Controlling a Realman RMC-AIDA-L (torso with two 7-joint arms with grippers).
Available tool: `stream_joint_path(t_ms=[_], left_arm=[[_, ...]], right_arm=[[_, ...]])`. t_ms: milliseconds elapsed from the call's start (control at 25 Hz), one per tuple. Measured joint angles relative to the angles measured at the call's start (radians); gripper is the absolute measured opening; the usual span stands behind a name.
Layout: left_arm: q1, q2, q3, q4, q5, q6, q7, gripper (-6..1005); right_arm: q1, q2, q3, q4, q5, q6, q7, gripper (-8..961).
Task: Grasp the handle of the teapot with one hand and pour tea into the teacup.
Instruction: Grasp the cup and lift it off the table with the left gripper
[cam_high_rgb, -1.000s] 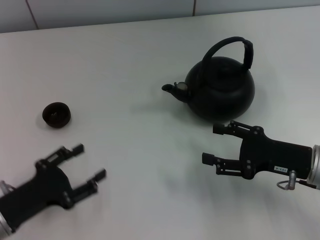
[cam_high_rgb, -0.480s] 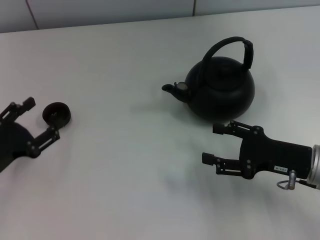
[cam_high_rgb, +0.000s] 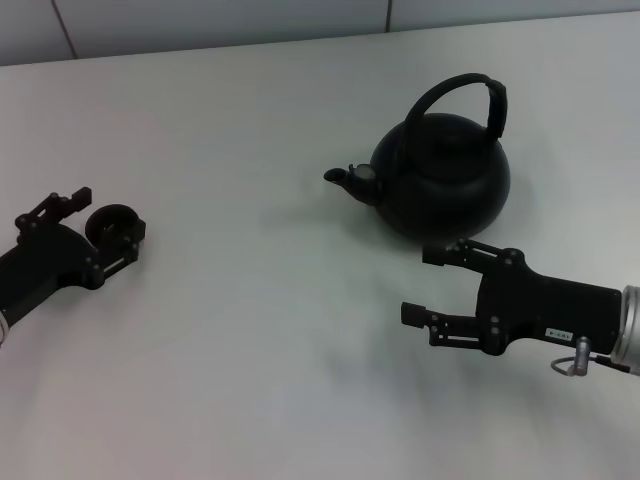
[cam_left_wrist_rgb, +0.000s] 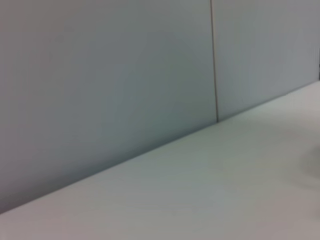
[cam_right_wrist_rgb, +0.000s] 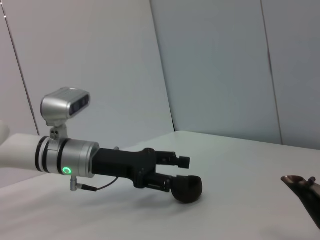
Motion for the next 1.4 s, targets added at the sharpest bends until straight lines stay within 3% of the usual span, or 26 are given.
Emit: stream_joint_path(t_ms=[400,960,1200,1400], left_arm=[[-0.035,0.003,0.002,-0.006,0.079,-0.078,-0.076,769],[-0.037,-0.002,0.027,0.013,0.087,-0.049,-0.096,724],[-0.103,-0.012,0.198,0.008,0.075,-0.006,-0.129,684],[-0.149,-0.013,0.357,-0.006,-0.019,-0.036,-0.123,685]], right_arm=[[0.005,0.0,-0.02,0.0,0.005,0.001,0.002,839],[0.005,0.0,-0.023,0.0,0.008,-0.002,0.012,832],[0.005,0.0,-0.023,0.0,0.008,-0.006,0.012,829],[0.006,0.001,-0.023,0.0,0.008,-0.008,0.013,826]])
